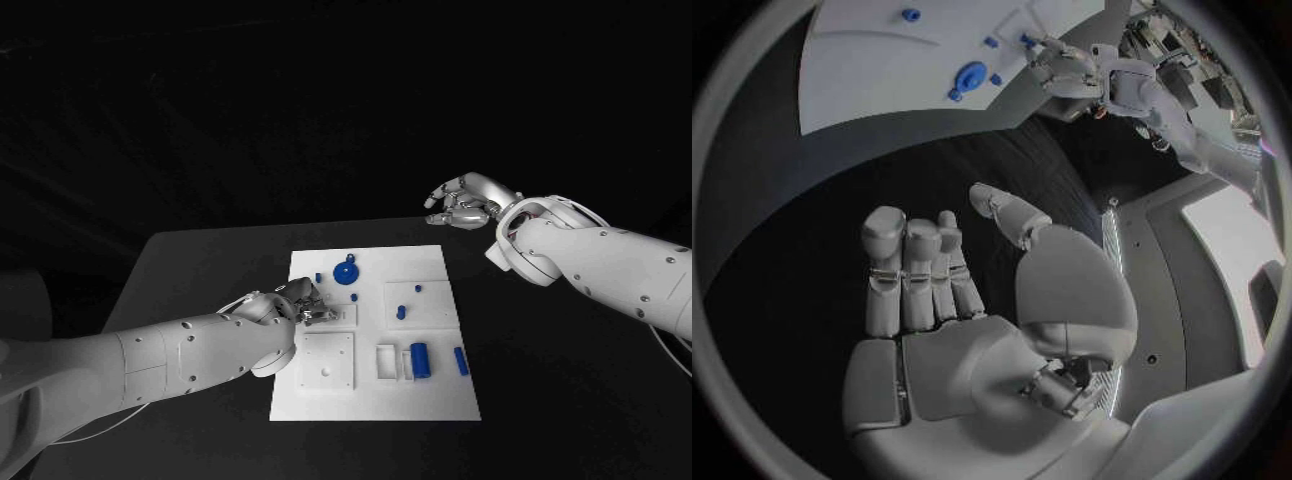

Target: Assemble the parts on the task board

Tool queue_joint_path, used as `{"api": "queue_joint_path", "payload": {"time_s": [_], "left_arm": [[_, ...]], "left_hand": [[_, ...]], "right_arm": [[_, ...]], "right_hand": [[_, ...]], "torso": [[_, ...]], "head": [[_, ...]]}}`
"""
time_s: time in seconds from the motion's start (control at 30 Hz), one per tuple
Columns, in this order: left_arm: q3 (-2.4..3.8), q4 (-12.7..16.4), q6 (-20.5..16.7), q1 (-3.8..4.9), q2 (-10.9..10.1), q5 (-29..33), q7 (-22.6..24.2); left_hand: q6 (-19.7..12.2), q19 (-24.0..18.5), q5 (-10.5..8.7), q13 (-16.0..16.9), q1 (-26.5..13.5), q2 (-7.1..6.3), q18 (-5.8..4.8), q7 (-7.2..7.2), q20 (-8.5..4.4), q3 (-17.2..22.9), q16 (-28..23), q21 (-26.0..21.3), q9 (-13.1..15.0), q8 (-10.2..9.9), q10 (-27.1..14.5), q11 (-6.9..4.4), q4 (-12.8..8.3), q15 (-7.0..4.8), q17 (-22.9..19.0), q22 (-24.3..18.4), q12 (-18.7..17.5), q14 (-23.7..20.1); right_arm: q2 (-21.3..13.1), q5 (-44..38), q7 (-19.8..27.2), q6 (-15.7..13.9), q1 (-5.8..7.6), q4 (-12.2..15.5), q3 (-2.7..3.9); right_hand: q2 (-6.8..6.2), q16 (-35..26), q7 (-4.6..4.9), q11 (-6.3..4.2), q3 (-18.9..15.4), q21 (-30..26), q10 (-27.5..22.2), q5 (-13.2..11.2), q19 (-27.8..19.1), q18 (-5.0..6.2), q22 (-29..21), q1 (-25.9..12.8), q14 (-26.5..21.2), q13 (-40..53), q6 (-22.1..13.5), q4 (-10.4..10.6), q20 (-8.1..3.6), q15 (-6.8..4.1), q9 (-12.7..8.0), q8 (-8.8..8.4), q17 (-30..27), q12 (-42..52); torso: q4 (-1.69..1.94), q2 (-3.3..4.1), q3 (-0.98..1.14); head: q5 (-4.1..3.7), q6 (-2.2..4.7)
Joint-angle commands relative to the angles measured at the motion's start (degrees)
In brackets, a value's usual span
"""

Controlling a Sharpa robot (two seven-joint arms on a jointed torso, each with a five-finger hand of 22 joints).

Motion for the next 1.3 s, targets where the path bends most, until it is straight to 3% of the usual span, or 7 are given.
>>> {"api": "queue_joint_path", "payload": {"time_s": [0.03,0.17,0.6,1.3], "left_arm": [[0.01,0.14,0.2,-0.05,0.15,0.66,0.92],[0.01,0.13,0.17,-0.05,0.18,0.78,0.96],[0.01,0.07,-0.14,-0.05,0.26,1.19,1.15],[0.02,-0.11,-0.07,-0.04,0.13,1.66,1.25]], "left_hand": [[5.15,-0.31,0.09,-0.05,-0.53,-0.65,0.62,-2.03,-6.07,-0.11,0.21,0.12,0.0,0.35,0.44,-0.68,0.79,-3.17,0.08,0.35,0.26,1.46],[5.08,-0.38,0.03,-0.12,-0.85,-1.7,0.66,-2.0,-6.05,-0.05,0.17,0.09,-0.06,0.32,0.43,-0.64,1.61,-3.13,0.08,0.34,0.2,1.41],[5.0,-0.37,-0.26,-0.27,-1.37,-3.3,0.77,-1.97,-6.06,0.29,0.08,0.07,-0.14,0.34,0.48,-0.6,3.57,-3.09,0.07,0.3,0.1,1.39],[4.91,-0.28,-1.7,-0.4,-1.14,-5.08,0.96,-1.99,-6.11,1.0,0.05,0.13,-0.09,0.49,0.54,-0.62,5.99,-3.13,0.1,0.25,0.08,1.43]], "right_arm": [[0.0,-0.06,0.26,0.73,0.02,0.11,0.02],[-0.01,-0.06,0.24,0.72,0.02,0.12,0.02],[0.01,-0.06,0.25,0.78,0.02,0.11,0.02],[0.07,-0.06,0.27,0.87,0.01,0.0,0.02]], "right_hand": [[0.05,-0.21,0.43,0.25,0.07,-0.26,-0.1,0.37,0.12,6.55,1.03,-0.46,0.28,-0.06,-0.11,0.23,-0.31,-0.05,0.05,-0.34,0.09,0.41],[0.05,-0.21,0.43,0.25,0.07,-0.26,-0.1,0.39,0.12,6.55,1.03,-0.45,0.28,-0.06,-0.11,0.22,-0.31,-0.05,0.05,-0.34,0.1,0.41],[0.05,-0.21,0.44,0.25,0.05,-0.26,-0.1,0.45,0.12,6.55,1.03,-0.43,0.28,-0.07,-0.15,0.18,-0.32,-0.04,0.05,-0.36,0.1,0.42],[0.08,-0.21,0.44,0.26,0.01,-0.26,-0.09,0.5,0.12,6.55,1.04,-0.42,0.29,-0.08,-0.18,0.16,-0.33,-0.04,0.06,-0.38,0.11,0.44]], "torso": [[-0.02,0.01,0.0],[-0.01,0.02,0.01],[0.01,0.0,-0.01],[-0.02,0.0,0.02]], "head": [[-0.03,0.04],[-0.03,0.05],[-0.08,0.02],[-0.1,0.0]]}}
